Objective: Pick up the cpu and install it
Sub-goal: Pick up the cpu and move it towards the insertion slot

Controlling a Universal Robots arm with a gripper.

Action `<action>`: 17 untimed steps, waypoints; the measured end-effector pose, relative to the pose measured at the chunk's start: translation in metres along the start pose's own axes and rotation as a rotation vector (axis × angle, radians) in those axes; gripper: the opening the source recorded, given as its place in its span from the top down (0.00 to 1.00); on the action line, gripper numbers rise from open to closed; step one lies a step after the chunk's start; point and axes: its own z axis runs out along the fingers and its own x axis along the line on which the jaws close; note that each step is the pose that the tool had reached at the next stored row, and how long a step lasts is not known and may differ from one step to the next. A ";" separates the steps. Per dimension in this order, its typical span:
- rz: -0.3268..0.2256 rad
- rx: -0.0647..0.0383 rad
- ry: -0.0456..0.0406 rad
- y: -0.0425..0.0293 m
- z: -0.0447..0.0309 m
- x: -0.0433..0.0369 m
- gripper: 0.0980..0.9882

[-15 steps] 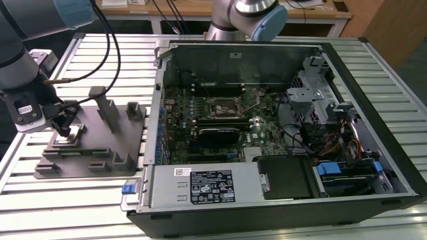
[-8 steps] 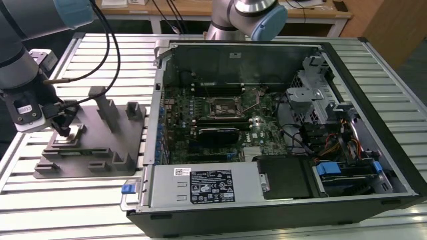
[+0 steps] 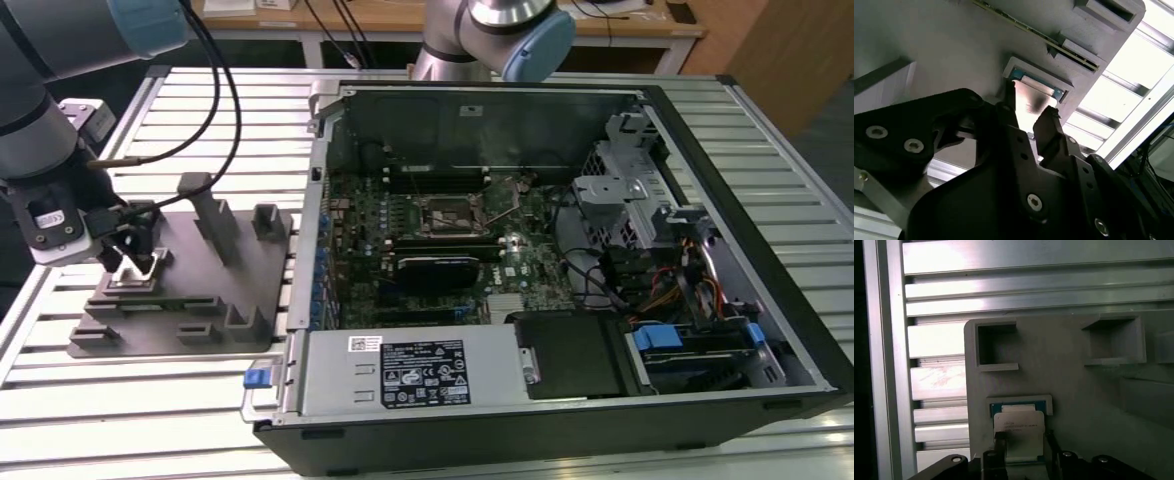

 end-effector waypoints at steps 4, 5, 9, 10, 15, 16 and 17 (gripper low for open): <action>0.000 0.000 0.0000 0.0000 0.0000 0.0000 0.45; 0.000 0.000 0.0000 -0.0001 0.0000 0.0000 0.45; -0.001 0.000 -0.0001 -0.0001 0.0001 0.0000 0.38; -0.004 0.000 0.0001 -0.0001 0.0003 0.0000 0.38; -0.022 0.000 0.0004 -0.0001 0.0032 0.0000 0.38; -0.023 0.000 0.0006 -0.0002 0.0032 0.0001 0.38; -0.024 0.000 0.0006 -0.0002 0.0035 0.0000 0.38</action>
